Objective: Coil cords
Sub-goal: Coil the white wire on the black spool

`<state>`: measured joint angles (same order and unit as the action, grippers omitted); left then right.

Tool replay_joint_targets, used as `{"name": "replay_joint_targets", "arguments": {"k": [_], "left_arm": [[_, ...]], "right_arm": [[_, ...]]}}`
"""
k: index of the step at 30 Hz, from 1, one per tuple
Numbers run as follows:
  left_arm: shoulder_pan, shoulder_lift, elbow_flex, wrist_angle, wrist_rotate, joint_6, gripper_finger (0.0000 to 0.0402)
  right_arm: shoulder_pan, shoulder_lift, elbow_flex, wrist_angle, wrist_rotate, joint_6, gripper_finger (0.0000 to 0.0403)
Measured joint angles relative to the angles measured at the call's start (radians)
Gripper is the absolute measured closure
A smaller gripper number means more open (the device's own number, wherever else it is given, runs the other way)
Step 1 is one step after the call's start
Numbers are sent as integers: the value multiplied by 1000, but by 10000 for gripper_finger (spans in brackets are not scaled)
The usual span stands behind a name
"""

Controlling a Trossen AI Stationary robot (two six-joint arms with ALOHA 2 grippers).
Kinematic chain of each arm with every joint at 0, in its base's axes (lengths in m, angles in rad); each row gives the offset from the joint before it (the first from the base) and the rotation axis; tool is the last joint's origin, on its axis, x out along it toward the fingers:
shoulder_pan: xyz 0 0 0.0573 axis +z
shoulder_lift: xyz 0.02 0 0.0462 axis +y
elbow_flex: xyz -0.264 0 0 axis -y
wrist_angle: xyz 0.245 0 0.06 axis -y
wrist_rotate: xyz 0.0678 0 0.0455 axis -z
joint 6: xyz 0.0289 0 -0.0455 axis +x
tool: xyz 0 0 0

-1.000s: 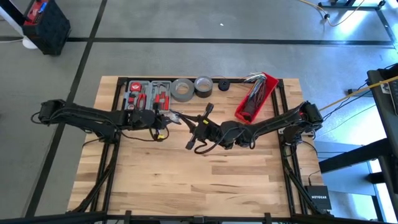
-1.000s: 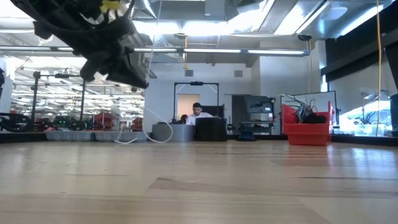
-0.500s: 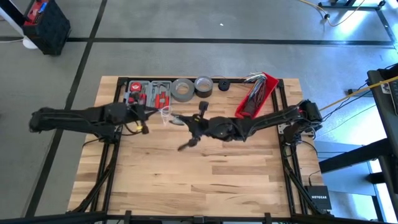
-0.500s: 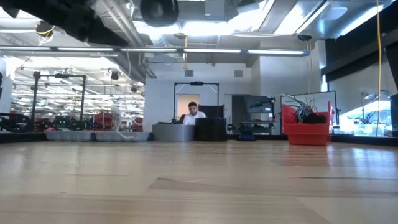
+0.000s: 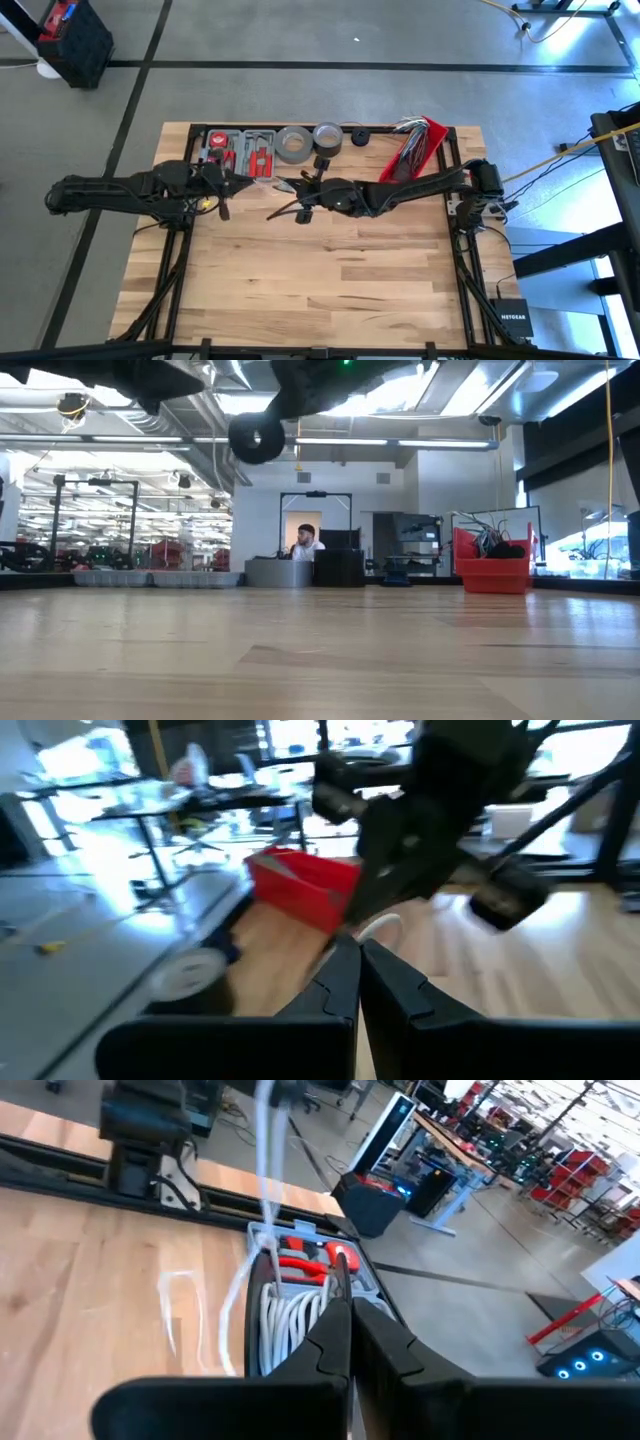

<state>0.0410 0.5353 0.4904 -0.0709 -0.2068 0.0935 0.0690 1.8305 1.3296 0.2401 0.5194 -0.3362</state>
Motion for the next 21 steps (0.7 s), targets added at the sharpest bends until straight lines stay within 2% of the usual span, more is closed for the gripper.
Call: {"name": "replay_joint_targets", "arguments": {"k": [6,14,21], "left_arm": [[-14,99,0,62,32,-31,401],[-67,222,0,188,33,-39,401],[-87,339,0,283,33,-34,401]], "right_arm": [[-20,36,0,101,0,6,397],[-43,37,0,100,0,134,397],[-63,37,0,95,-42,203,397]]}}
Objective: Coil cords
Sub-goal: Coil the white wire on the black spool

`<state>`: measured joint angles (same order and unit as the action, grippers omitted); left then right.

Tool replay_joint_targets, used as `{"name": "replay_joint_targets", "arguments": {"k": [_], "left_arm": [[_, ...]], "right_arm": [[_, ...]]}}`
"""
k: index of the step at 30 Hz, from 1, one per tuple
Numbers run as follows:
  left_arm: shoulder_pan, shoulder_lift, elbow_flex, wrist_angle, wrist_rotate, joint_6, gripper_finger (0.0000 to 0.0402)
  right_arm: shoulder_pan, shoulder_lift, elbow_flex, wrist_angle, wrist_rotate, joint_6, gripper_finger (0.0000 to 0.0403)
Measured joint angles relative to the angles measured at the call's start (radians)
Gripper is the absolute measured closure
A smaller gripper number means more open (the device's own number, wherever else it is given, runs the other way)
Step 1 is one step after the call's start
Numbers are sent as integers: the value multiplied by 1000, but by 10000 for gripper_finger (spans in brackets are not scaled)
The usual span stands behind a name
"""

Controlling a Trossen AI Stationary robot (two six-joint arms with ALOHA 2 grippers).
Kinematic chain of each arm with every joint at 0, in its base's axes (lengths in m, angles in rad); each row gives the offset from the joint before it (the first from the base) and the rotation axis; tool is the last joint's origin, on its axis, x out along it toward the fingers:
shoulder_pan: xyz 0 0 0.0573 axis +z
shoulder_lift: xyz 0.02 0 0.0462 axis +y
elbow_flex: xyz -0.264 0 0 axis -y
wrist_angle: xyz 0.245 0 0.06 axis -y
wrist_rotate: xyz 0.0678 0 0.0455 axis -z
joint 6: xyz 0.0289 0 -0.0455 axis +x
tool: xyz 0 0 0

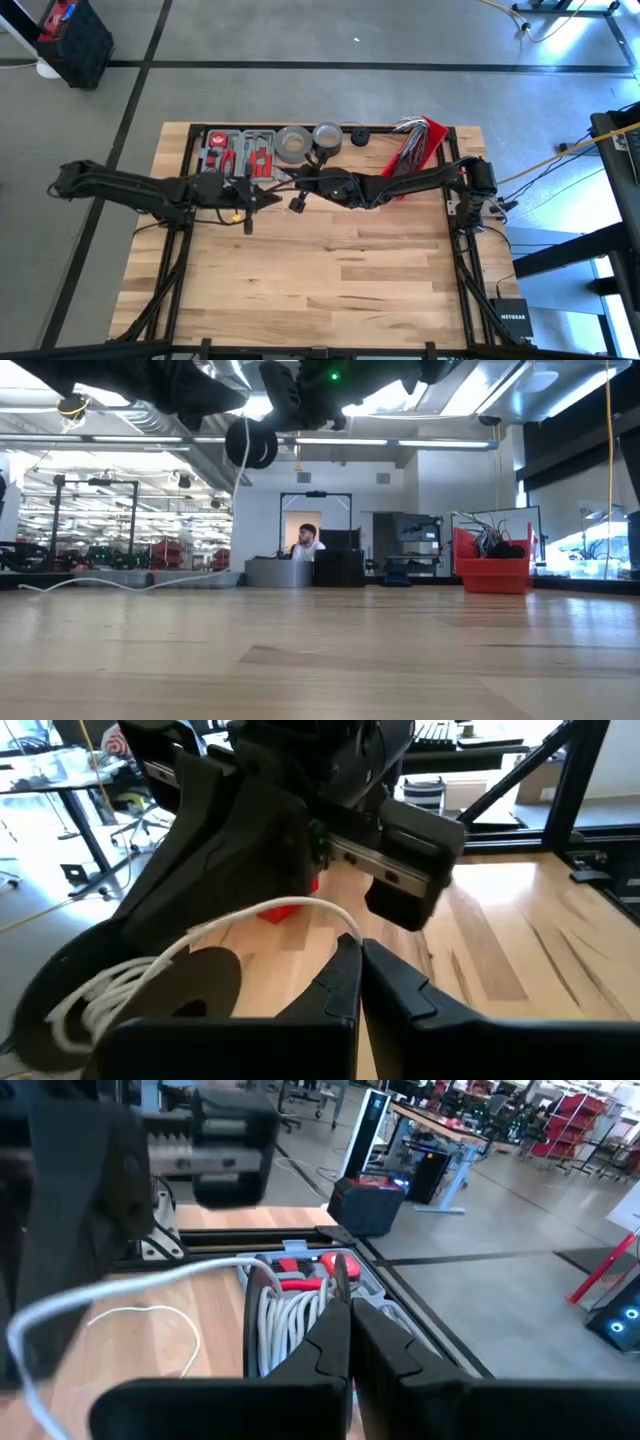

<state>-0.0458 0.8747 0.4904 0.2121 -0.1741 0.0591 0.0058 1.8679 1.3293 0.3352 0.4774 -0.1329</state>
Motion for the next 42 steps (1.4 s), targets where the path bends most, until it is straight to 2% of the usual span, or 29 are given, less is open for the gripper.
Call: {"name": "replay_joint_targets", "arguments": {"k": [7,18,22,30,32,35,40,42], "left_arm": [[29,128,0,66,-8,26,401],[81,220,1,21,-15,101,402],[91,249,3,18,-15,128,402],[91,357,6,21,-10,183,401],[94,391,-7,-32,-12,187,401],[109,441,-5,-14,-13,201,401],[137,516,-3,-15,-17,237,401],[141,504,-3,-1,-17,237,401]], "right_arm": [[0,0,0,20,-86,0,397],[20,-29,-2,77,-85,-3,397],[57,-69,-2,71,-58,-29,397],[151,-132,-5,77,71,-149,397],[170,-149,1,129,76,-166,397],[196,-168,5,184,81,-202,397],[223,-166,-2,159,87,-235,397],[226,-169,1,153,130,-242,397]]}}
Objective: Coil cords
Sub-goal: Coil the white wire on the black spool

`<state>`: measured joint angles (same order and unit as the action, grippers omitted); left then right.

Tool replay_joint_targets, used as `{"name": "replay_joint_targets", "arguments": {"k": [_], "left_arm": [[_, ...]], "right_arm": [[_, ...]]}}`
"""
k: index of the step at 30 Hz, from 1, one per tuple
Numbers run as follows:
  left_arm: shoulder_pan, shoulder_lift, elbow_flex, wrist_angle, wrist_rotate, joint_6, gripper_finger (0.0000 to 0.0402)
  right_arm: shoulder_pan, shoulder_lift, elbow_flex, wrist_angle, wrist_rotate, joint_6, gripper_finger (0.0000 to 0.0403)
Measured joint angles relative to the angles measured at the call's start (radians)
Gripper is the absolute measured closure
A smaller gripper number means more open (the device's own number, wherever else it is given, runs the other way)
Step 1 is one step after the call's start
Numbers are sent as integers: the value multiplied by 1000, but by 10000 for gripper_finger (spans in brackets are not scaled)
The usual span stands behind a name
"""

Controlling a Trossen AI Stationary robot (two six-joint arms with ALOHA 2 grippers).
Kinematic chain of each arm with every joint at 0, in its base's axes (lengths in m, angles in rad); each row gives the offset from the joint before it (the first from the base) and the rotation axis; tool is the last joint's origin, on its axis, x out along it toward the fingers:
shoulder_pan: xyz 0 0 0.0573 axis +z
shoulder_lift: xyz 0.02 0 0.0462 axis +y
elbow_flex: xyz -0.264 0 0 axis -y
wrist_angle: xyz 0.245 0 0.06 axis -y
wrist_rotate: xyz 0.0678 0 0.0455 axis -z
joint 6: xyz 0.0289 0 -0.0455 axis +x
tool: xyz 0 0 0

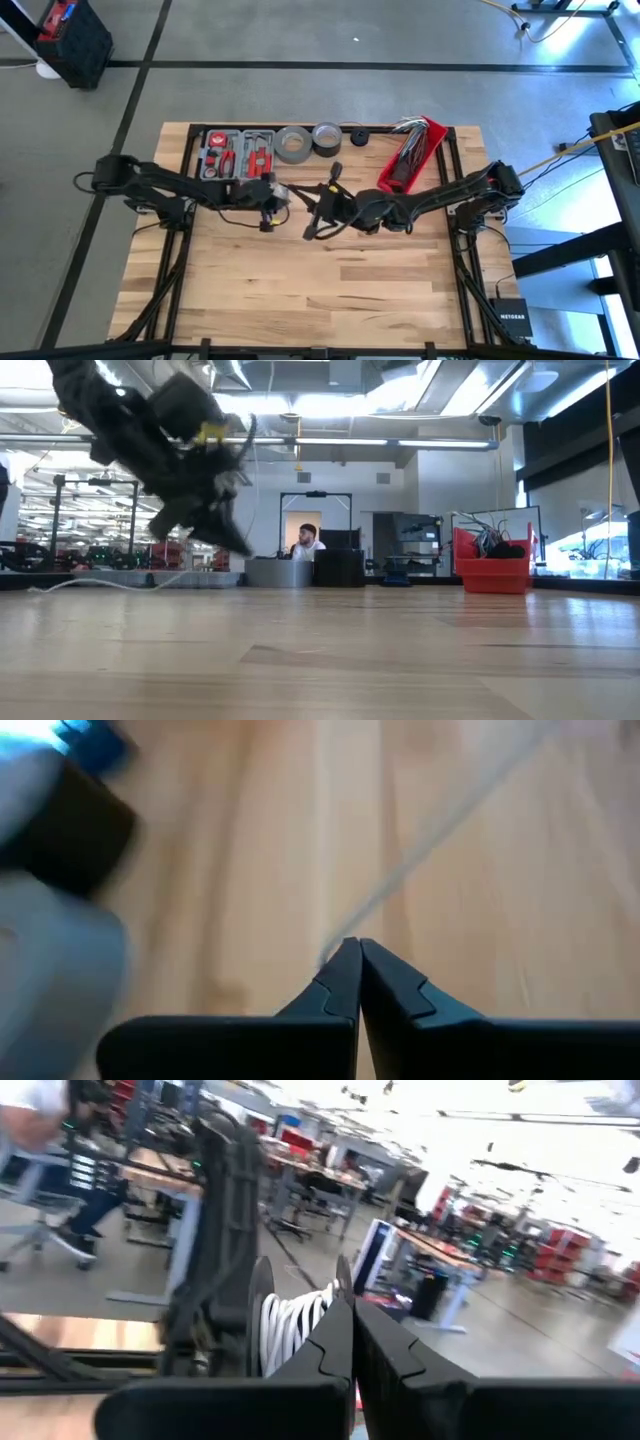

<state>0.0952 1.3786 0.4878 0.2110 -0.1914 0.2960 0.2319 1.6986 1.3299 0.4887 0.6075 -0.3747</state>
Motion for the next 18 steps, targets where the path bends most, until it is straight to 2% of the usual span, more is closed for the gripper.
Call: {"name": "replay_joint_targets", "arguments": {"k": [5,12,18], "left_arm": [[-12,-64,1,-52,-1,-5,401],[-47,-250,4,-152,0,-57,398],[-72,-370,4,-232,8,-157,339]], "right_arm": [[-5,2,-1,-40,39,-2,397],[-3,2,-1,-45,60,-2,397],[-3,2,-1,-51,97,-8,397]]}}
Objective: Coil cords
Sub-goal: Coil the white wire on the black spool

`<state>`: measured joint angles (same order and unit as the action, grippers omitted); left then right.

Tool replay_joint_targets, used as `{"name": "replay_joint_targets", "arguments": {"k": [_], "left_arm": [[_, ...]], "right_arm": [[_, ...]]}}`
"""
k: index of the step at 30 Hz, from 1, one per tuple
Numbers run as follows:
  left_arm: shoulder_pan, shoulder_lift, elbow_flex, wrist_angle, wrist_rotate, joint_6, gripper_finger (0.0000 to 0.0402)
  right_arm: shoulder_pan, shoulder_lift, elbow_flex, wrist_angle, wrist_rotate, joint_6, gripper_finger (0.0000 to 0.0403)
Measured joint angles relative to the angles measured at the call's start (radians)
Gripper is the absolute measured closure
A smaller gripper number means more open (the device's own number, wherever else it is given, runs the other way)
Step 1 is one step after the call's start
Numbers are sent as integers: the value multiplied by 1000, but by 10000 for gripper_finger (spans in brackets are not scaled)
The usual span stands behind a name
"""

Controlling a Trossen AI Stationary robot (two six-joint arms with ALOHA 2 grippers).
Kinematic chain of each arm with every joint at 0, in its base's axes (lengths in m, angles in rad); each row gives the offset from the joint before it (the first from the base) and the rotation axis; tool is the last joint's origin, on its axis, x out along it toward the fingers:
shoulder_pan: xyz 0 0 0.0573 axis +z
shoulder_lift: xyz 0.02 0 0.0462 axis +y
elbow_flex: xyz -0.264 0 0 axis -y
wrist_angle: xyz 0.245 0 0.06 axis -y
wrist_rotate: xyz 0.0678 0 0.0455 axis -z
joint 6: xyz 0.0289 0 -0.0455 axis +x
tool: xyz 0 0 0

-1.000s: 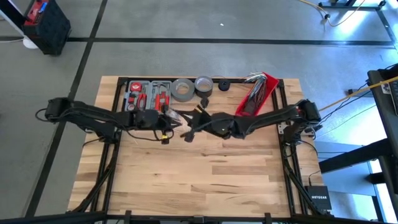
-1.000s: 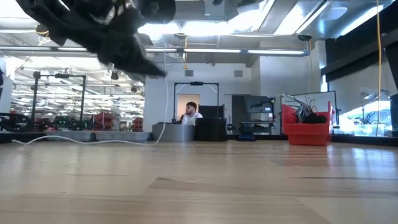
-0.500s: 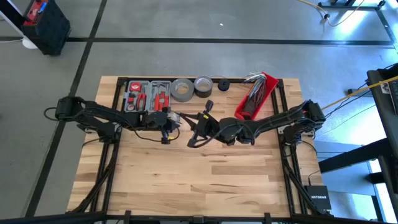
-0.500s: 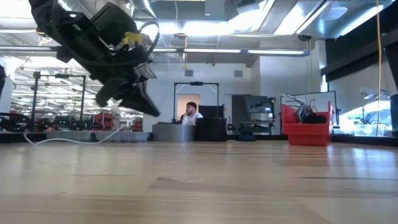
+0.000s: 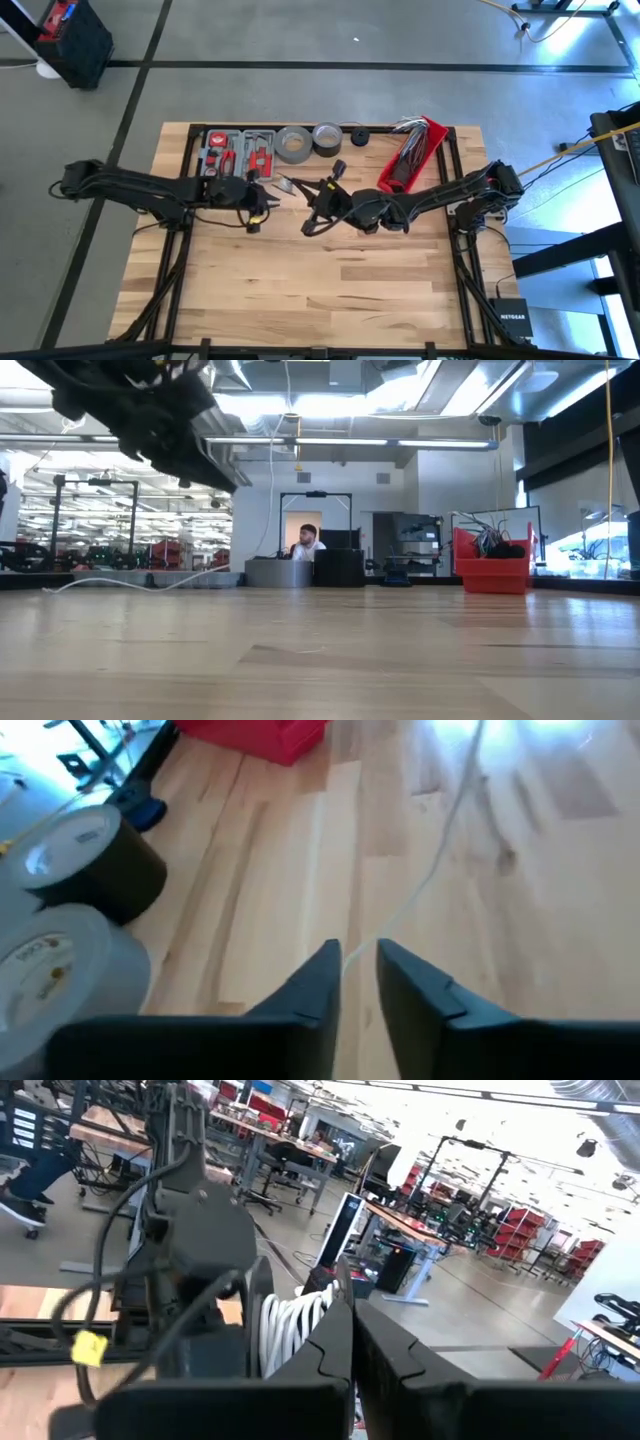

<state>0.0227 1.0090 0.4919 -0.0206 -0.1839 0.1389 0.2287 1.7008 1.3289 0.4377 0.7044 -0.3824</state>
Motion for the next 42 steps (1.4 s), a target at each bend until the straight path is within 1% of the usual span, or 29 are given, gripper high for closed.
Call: {"name": "replay_joint_targets", "arguments": {"k": [2,4,7,10,14,18,23,25,28,30,34,35,39,42], "left_arm": [[-10,-11,0,23,3,-16,313],[-18,-12,0,87,27,-23,291],[-29,3,0,160,66,-23,269],[-31,37,0,215,70,-33,258],[-38,108,-1,286,81,-22,258],[-51,164,-1,360,137,-8,265],[-53,206,0,433,134,-8,272],[-53,217,-1,438,134,-7,276],[-53,225,-1,444,133,-7,291],[-53,225,-1,443,124,-1,312],[-53,225,-1,443,82,22,379],[-53,225,-1,441,69,27,389],[-53,221,-1,394,-6,64,394],[-53,191,0,309,-101,117,399]], "right_arm": [[0,0,0,1,0,0,397],[0,0,0,1,0,0,397],[0,0,0,1,-2,-1,397],[0,1,0,1,-6,-11,397],[0,1,0,1,-6,-15,397],[0,1,0,1,-6,-16,397],[0,1,0,1,-5,-16,397],[0,2,0,1,-6,-16,397],[0,2,0,1,-6,-16,397],[0,2,0,1,-6,-16,397],[0,2,0,3,-13,-16,397],[0,2,0,3,-16,-16,397],[0,2,0,1,-16,-17,397],[1,4,-2,-9,-20,-18,397]]}}
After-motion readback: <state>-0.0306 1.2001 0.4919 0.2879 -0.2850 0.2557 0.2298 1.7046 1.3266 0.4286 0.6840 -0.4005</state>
